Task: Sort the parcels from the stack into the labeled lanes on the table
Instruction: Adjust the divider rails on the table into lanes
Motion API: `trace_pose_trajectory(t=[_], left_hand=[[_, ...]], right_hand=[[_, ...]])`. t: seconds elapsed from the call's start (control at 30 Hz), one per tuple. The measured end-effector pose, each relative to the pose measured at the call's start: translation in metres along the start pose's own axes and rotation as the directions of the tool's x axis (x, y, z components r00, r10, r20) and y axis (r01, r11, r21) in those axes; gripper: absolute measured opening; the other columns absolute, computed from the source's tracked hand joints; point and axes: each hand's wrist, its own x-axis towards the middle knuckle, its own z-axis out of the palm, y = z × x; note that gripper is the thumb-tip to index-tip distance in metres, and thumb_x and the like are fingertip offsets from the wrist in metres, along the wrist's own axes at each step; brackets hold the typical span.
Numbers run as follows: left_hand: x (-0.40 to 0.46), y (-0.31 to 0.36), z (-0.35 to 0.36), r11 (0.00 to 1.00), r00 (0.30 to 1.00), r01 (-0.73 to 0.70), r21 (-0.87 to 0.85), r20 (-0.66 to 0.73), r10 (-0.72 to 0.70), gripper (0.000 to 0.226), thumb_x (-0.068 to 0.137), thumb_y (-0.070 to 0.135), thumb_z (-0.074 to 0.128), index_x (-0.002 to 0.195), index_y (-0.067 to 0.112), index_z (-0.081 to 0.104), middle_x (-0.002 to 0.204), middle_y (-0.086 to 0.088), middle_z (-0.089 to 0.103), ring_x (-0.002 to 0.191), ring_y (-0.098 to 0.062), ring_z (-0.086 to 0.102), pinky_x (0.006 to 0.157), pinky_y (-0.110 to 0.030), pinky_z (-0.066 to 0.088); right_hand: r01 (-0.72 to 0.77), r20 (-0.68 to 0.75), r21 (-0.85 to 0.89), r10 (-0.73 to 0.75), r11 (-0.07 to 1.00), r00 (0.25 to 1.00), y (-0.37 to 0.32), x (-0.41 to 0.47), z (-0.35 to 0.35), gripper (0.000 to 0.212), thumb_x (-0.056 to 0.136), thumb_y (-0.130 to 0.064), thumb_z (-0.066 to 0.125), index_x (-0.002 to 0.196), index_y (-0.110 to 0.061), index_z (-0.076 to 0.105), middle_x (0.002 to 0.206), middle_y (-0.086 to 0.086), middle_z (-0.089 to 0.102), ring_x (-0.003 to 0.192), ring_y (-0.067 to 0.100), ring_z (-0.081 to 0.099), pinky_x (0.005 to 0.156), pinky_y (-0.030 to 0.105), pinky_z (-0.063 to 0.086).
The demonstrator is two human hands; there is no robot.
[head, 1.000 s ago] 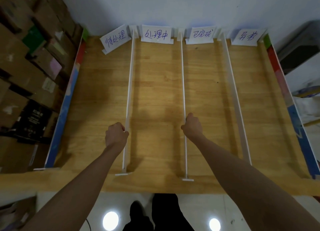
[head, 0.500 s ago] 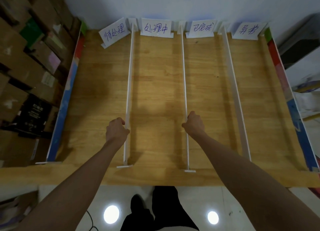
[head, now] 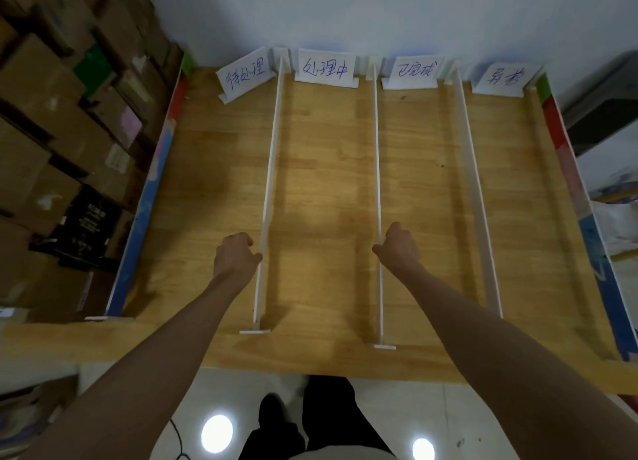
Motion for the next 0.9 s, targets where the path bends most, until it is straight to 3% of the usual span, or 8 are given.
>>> trace_pose_trajectory(t=[0.27, 0.4, 0.5, 0.57, 0.63, 0.8, 0.9], left_hand=[[0.002, -0.012, -0.047, 0.998, 0.995, 0.046, 0.03, -0.094, -0.043, 0.039, 0.088, 0.032, 0.071, 0.12, 0.011, 0.064, 0.112, -0.009, 0.067, 0.106, -0.028, 0.062, 0.085, -0.038, 0.053], [0.002, -0.042, -0.069, 0.993, 0.991, 0.083, 0.079, -0.115, -0.073, 0.039, 0.091, 0.034, 0.068, 0.122, 0.011, 0.063, 0.11, -0.009, 0.068, 0.104, -0.026, 0.063, 0.082, -0.038, 0.053], [0.001, -0.07, -0.085, 0.986, 0.989, 0.104, 0.133, -0.121, -0.088, 0.039, 0.093, 0.032, 0.066, 0.123, 0.009, 0.062, 0.109, -0.011, 0.067, 0.102, -0.029, 0.063, 0.079, -0.04, 0.053], [0.003, -0.087, -0.096, 0.976, 0.986, 0.129, 0.174, -0.123, -0.108, 0.032, 0.092, 0.029, 0.065, 0.116, 0.007, 0.063, 0.109, -0.013, 0.064, 0.099, -0.031, 0.062, 0.077, -0.04, 0.053], [0.009, -0.107, -0.105, 0.969, 0.982, 0.164, 0.183, -0.126, -0.143, 0.023, 0.092, 0.021, 0.061, 0.109, 0.005, 0.063, 0.109, -0.014, 0.06, 0.095, -0.031, 0.061, 0.073, -0.039, 0.053], [0.034, -0.153, -0.117, 0.961, 0.986, 0.162, 0.225, -0.065, -0.151, 0.044, 0.097, 0.021, 0.056, 0.138, 0.009, 0.042, 0.137, -0.014, 0.042, 0.123, -0.035, 0.046, 0.09, -0.043, 0.045], [0.051, -0.169, -0.114, 0.943, 0.992, 0.122, 0.309, -0.02, -0.122, 0.054, 0.099, 0.024, 0.053, 0.147, 0.012, 0.03, 0.146, -0.012, 0.033, 0.127, -0.033, 0.044, 0.091, -0.042, 0.047]], right_hand=[[0.146, -0.099, -0.11, -0.157, 0.983, 0.983, -0.052, 0.005, -0.028, 0.051, 0.092, -0.023, 0.064, 0.132, 0.001, 0.042, 0.133, 0.021, 0.051, 0.126, 0.037, 0.048, 0.097, 0.043, 0.045], [0.213, -0.081, -0.083, -0.219, 0.974, 0.972, -0.093, -0.001, -0.024, 0.041, 0.092, -0.02, 0.062, 0.125, -0.002, 0.045, 0.127, 0.02, 0.054, 0.119, 0.037, 0.053, 0.092, 0.042, 0.046], [0.268, -0.027, -0.064, -0.27, 0.961, 0.962, -0.119, -0.008, -0.009, 0.035, 0.094, -0.022, 0.061, 0.12, -0.003, 0.046, 0.12, 0.017, 0.057, 0.111, 0.035, 0.058, 0.08, 0.039, 0.047], [0.29, 0.007, -0.04, -0.289, 0.956, 0.957, -0.135, -0.014, 0.005, 0.033, 0.094, -0.024, 0.06, 0.117, -0.004, 0.047, 0.116, 0.016, 0.058, 0.105, 0.034, 0.06, 0.072, 0.036, 0.045], [0.287, 0.042, -0.004, -0.286, 0.958, 0.957, -0.151, -0.019, 0.022, 0.034, 0.094, -0.025, 0.061, 0.117, -0.004, 0.048, 0.116, 0.016, 0.059, 0.104, 0.034, 0.061, 0.073, 0.037, 0.048], [0.253, 0.098, 0.041, -0.256, 0.967, 0.962, -0.185, -0.031, 0.066, 0.044, 0.093, -0.032, 0.063, 0.123, -0.004, 0.048, 0.124, 0.018, 0.058, 0.115, 0.037, 0.058, 0.09, 0.04, 0.049], [0.207, 0.111, 0.053, -0.212, 0.977, 0.971, -0.199, -0.039, 0.092, 0.05, 0.092, -0.035, 0.066, 0.124, -0.003, 0.046, 0.124, 0.02, 0.058, 0.117, 0.039, 0.057, 0.091, 0.042, 0.048]])
